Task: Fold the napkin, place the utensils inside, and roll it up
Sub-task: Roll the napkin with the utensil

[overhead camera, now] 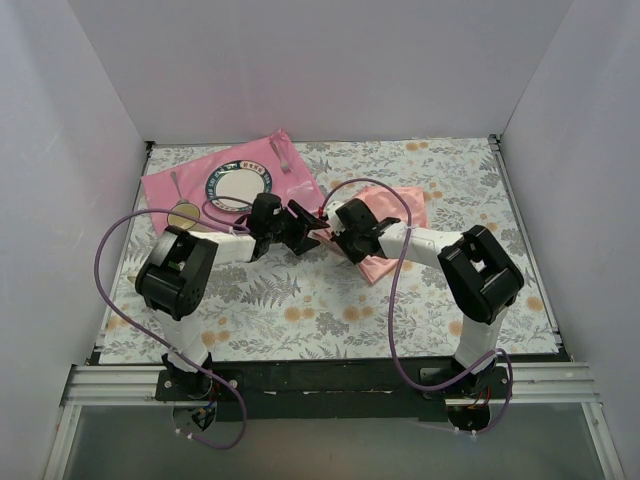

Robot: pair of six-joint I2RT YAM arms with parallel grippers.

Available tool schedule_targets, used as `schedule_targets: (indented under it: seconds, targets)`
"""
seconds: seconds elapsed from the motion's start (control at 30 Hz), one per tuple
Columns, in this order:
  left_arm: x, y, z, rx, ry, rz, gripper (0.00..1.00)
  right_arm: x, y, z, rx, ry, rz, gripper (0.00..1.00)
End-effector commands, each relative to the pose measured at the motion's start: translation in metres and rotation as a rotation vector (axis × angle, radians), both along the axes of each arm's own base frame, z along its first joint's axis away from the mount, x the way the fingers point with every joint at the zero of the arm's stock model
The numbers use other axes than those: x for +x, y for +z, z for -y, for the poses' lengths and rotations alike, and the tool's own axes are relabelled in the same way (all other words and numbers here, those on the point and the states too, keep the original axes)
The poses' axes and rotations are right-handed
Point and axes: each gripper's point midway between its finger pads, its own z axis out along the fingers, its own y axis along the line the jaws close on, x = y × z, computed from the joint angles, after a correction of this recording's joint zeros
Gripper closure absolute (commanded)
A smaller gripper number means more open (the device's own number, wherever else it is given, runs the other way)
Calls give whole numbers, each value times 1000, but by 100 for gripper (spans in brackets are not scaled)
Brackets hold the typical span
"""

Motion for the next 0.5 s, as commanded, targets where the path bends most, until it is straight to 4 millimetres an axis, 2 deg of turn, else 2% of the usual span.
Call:
schedule_targets:
  seconds: [0.0, 0.1, 0.13, 0.2, 0.23, 0.27, 0.33, 0.47]
  targets:
    - [-30, -11, 27, -42, -103, -49, 43, 0, 8, -14, 158, -24, -70, 99]
    - [-35, -22, 19, -22, -72, -68, 46, 1, 6, -9, 157, -36, -74, 99]
    - [-33, -11, 15, -20, -49, -29, 46, 1, 6, -7, 155, -39, -74, 99]
    - [-30, -10, 8, 11, -18, -3, 42, 1, 6, -7, 156, -38, -75, 99]
    - [-26, -5, 10, 18, -29, 19, 41, 0, 6, -7, 158, -35, -77, 99]
    - [-27, -13, 10, 32, -35, -8, 41, 0, 6, -8, 161, -33, -77, 99]
    - [-28, -12, 16, 7, -42, -21, 41, 0, 7, -8, 160, -33, -79, 99]
    - [-23, -23, 23, 31, -39, -22, 41, -3, 7, -12, 181, -18, -98, 99]
